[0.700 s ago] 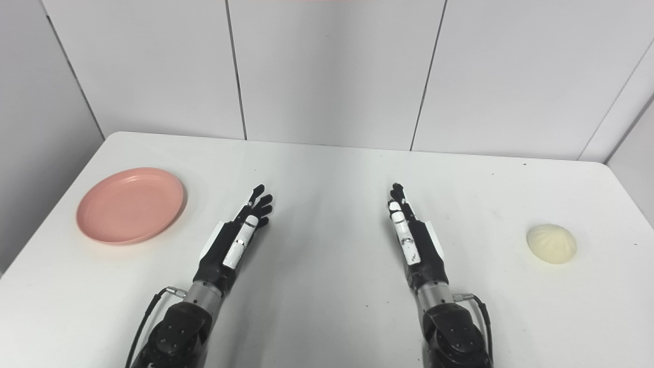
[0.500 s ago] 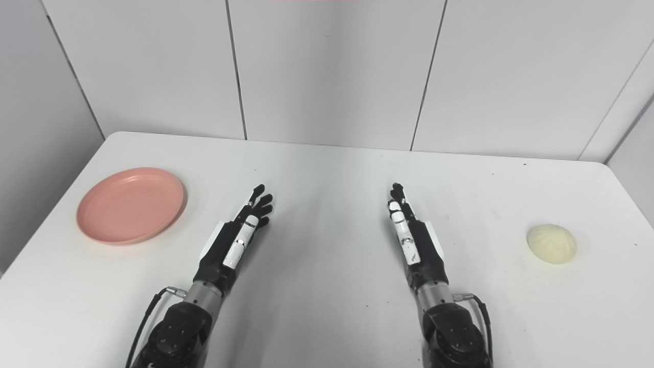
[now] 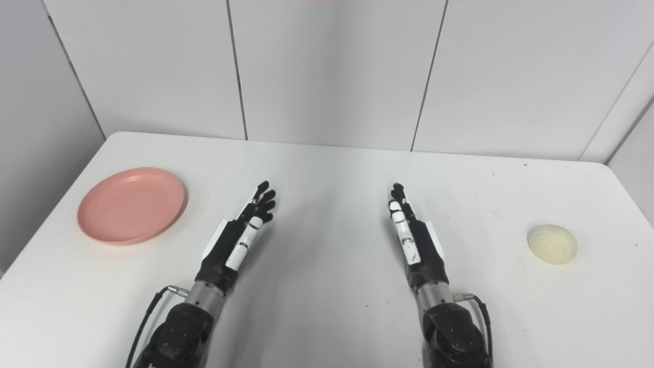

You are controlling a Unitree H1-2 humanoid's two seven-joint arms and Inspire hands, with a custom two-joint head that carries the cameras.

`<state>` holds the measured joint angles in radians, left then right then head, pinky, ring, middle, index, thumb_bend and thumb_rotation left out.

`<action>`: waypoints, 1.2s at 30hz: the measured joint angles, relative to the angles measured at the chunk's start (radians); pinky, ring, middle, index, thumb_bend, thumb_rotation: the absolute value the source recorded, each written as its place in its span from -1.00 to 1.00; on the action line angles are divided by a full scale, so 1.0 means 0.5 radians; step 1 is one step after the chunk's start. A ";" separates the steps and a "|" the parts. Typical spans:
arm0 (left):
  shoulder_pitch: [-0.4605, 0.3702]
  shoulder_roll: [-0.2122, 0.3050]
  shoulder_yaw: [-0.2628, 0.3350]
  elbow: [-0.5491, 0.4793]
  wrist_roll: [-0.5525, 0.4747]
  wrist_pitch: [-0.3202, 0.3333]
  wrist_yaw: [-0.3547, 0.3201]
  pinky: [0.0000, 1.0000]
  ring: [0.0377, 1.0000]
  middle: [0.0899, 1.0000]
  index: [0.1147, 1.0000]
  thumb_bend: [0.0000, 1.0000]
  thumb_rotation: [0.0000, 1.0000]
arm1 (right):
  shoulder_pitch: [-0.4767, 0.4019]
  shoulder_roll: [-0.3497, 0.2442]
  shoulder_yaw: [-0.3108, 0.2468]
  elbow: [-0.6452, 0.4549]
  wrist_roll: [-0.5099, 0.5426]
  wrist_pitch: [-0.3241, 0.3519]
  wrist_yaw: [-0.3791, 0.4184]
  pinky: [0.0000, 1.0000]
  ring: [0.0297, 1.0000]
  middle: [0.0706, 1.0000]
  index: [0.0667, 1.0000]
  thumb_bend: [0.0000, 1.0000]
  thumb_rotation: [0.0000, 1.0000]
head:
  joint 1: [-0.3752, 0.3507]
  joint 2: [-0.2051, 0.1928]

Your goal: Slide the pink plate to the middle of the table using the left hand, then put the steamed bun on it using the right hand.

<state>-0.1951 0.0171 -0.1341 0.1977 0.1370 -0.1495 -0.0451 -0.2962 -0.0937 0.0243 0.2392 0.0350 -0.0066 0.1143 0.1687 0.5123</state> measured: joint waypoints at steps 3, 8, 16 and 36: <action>0.000 -0.001 -0.001 0.003 0.010 -0.001 0.004 0.84 0.89 0.93 0.94 0.04 1.00 | 0.000 0.000 0.000 0.001 0.001 0.000 0.001 1.00 1.00 1.00 1.00 -0.63 1.00 | 0.091 -0.018; -0.022 -0.029 -0.004 0.042 0.049 -0.011 0.031 0.85 0.89 0.92 0.93 0.04 1.00 | -0.006 -0.025 -0.005 0.022 0.023 -0.009 0.041 1.00 1.00 1.00 1.00 -0.62 1.00 | 0.297 -0.061; -0.172 -0.073 -0.017 0.250 0.094 -0.095 0.053 0.90 0.94 0.95 0.96 0.11 1.00 | -0.017 -0.062 -0.035 0.047 0.119 -0.018 0.124 1.00 1.00 1.00 1.00 -0.78 1.00 | 0.580 -0.150; -0.232 -0.114 -0.027 0.338 0.174 -0.126 0.092 0.87 0.90 0.92 0.93 -0.03 1.00 | -0.013 -0.078 -0.052 0.022 0.148 -0.003 0.135 1.00 1.00 1.00 1.00 -0.89 1.00 | 0.663 -0.163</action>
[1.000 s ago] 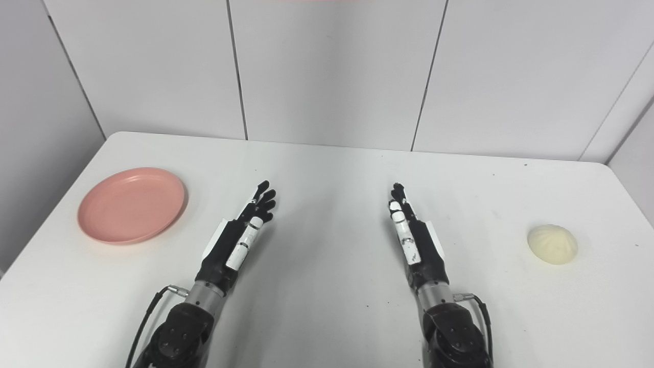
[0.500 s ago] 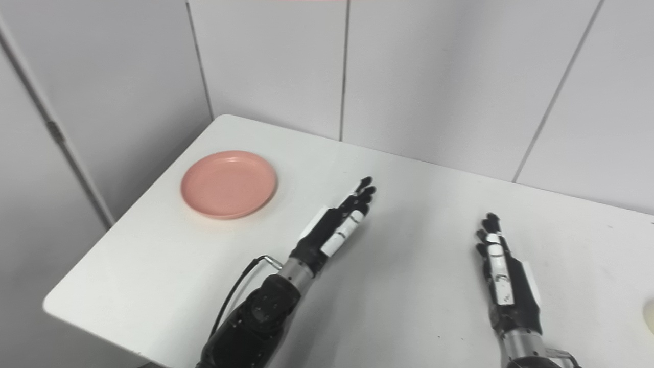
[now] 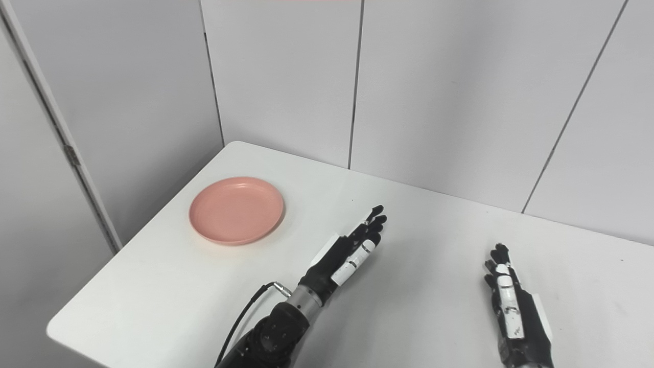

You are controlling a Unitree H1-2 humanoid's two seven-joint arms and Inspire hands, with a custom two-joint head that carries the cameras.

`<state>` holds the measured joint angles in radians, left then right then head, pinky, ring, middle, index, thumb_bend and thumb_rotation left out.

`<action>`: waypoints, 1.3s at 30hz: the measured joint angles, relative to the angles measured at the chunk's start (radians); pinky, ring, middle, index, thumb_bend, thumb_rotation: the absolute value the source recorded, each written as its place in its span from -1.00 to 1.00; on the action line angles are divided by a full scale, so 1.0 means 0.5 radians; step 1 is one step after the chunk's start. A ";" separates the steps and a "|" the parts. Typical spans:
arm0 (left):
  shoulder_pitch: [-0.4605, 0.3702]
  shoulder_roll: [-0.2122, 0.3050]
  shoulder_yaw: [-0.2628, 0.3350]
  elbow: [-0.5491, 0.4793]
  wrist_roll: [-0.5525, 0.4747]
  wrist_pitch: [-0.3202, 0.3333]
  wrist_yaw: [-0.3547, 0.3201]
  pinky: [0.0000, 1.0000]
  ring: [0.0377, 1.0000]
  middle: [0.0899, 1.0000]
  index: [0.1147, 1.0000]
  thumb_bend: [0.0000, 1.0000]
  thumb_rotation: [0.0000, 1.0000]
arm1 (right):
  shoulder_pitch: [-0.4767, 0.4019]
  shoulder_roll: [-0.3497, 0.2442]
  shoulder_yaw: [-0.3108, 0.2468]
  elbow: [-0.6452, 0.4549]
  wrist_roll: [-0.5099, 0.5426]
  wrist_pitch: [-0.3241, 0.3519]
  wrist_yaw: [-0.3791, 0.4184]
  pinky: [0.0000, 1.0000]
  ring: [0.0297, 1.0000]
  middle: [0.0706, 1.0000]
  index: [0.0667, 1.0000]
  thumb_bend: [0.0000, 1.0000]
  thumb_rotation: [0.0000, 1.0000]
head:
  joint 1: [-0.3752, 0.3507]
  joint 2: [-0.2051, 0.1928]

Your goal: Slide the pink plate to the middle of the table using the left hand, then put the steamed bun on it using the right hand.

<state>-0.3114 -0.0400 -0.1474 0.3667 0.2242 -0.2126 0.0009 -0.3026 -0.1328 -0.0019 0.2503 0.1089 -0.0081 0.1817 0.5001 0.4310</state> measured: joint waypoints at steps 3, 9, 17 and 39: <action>-0.001 -0.002 0.003 0.001 -0.002 0.000 0.000 0.87 0.90 0.92 0.94 -0.02 1.00 | 0.003 0.000 0.001 -0.015 -0.008 0.016 -0.005 1.00 1.00 1.00 1.00 -0.90 1.00 | 0.003 -0.003; -0.006 -0.018 0.047 -0.008 -0.040 0.012 0.000 0.90 0.93 0.95 0.97 -0.03 1.00 | 0.003 -0.002 0.004 -0.023 -0.015 0.028 -0.006 1.00 1.00 1.00 1.00 -0.92 1.00 | 0.003 -0.003; -0.026 -0.075 0.150 -0.083 -0.109 0.153 0.034 0.86 0.88 0.90 0.91 -0.02 1.00 | 0.003 -0.003 0.007 -0.033 -0.009 0.028 0.009 1.00 1.00 1.00 1.00 -0.91 1.00 | 0.003 -0.012; -0.051 -0.135 0.312 -1.079 -0.179 0.531 0.098 0.88 0.83 0.86 0.86 -0.02 1.00 | -0.006 -0.014 0.001 -0.036 0.049 0.039 0.030 1.00 1.00 1.00 1.00 -0.97 1.00 | 0.080 0.006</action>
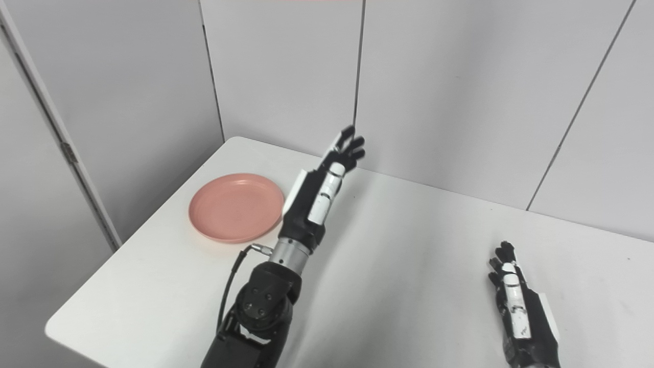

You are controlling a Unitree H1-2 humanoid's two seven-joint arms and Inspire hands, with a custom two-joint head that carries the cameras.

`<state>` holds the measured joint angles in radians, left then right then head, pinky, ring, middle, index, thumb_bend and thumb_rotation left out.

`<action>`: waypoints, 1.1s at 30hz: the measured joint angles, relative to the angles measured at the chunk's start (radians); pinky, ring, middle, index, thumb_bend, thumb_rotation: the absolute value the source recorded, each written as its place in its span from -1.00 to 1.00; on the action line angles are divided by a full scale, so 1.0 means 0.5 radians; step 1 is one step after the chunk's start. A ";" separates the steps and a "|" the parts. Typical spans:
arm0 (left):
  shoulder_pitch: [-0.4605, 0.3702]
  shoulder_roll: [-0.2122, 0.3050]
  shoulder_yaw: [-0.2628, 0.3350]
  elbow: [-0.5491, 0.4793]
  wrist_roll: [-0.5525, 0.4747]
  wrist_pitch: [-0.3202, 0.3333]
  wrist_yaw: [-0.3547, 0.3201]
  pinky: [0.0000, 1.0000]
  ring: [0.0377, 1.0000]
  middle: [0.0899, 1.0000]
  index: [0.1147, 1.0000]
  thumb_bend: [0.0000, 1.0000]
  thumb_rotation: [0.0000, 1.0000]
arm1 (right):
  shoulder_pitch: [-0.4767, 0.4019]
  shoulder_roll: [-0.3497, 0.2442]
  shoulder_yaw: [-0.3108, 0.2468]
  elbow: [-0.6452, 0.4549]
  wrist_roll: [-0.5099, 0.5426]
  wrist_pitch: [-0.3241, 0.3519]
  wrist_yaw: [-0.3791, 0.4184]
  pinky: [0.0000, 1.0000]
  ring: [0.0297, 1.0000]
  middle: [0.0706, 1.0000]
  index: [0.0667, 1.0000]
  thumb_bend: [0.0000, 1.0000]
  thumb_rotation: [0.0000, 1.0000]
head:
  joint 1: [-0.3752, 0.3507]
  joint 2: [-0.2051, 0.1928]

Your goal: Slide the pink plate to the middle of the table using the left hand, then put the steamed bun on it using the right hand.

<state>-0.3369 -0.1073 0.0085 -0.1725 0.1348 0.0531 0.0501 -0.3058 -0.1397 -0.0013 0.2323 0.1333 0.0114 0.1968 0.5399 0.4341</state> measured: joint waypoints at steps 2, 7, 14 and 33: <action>0.000 0.015 0.036 -0.051 -0.015 0.006 0.008 0.87 0.83 0.86 0.86 -0.04 1.00 | 0.000 -0.001 0.000 0.000 0.004 0.000 0.002 1.00 1.00 1.00 1.00 -0.97 1.00 | 0.009 0.000; 0.002 0.046 0.131 -0.186 -0.107 0.026 0.026 0.89 0.81 0.83 0.84 -0.05 1.00 | -0.003 -0.002 -0.005 -0.002 0.023 0.019 0.007 1.00 1.00 1.00 1.00 -0.95 1.00 | 0.015 0.003; -0.001 0.114 0.281 -0.238 -0.183 0.030 0.085 0.88 0.83 0.87 0.88 -0.08 1.00 | -0.007 -0.002 -0.009 -0.008 0.035 0.038 0.012 1.00 1.00 1.00 1.00 -0.97 1.00 | 0.034 0.018; -0.004 0.379 0.708 -0.166 -0.407 0.063 0.242 0.92 0.89 0.92 0.94 -0.07 1.00 | -0.003 -0.011 -0.013 -0.032 0.013 0.043 0.012 1.00 1.00 1.00 1.00 -0.98 1.00 | 0.055 0.025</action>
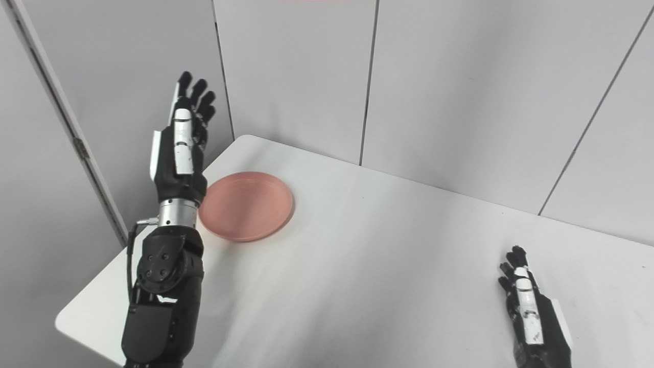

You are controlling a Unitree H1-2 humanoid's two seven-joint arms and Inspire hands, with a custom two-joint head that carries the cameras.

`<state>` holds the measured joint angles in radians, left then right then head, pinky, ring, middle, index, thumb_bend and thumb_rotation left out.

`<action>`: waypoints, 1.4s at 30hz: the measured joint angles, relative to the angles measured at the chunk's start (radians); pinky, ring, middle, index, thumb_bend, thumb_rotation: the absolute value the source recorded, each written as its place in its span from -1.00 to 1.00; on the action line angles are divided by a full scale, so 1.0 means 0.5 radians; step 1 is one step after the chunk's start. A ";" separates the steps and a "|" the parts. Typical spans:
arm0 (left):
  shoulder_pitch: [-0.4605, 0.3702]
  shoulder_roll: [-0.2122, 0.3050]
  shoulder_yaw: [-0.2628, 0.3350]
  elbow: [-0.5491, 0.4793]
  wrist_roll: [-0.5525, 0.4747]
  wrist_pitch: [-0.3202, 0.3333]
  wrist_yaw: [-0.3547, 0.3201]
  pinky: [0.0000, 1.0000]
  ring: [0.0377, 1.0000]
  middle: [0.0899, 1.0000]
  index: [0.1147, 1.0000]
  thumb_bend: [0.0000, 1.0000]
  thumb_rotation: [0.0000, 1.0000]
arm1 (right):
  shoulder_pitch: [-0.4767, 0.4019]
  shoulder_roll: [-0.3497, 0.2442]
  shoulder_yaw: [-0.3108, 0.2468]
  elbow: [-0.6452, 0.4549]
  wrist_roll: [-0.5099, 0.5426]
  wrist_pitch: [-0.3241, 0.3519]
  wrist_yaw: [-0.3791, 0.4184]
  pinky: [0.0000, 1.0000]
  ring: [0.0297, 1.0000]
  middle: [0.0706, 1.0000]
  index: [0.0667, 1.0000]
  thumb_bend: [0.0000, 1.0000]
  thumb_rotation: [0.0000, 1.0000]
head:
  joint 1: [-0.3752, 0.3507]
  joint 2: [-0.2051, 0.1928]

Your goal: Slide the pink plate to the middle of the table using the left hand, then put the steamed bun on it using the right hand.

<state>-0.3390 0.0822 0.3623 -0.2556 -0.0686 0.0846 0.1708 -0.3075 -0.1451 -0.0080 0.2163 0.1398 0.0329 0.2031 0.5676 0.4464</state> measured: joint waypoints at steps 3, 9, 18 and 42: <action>0.000 0.018 0.026 0.061 -0.050 -0.025 0.007 0.93 0.89 0.93 0.94 -0.06 1.00 | -0.003 0.000 0.000 0.011 0.003 0.000 0.002 1.00 1.00 1.00 1.00 -0.98 1.00 | 0.003 0.000; 0.001 0.060 0.091 0.174 -0.119 -0.059 0.025 0.95 0.88 0.91 0.93 -0.04 1.00 | -0.006 0.000 -0.001 0.019 0.003 0.000 0.005 1.00 1.00 1.00 1.00 -0.98 1.00 | 0.003 -0.006; 0.003 0.127 0.131 0.372 -0.191 -0.091 0.039 1.00 0.91 0.92 0.95 0.01 1.00 | -0.005 0.001 -0.004 0.018 0.002 0.000 0.005 1.00 1.00 1.00 1.00 -0.99 1.00 | 0.009 0.003; -0.001 0.172 0.266 0.743 -0.333 -0.195 0.074 0.95 0.87 0.88 0.90 -0.09 1.00 | -0.009 -0.001 -0.006 0.025 0.003 -0.001 0.007 1.00 1.00 1.00 1.00 -0.96 1.00 | 0.021 0.021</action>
<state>-0.3393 0.1684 0.4953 0.1158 -0.2353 -0.0131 0.2080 -0.3121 -0.1457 -0.0110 0.2290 0.1411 0.0325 0.2066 0.5783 0.4571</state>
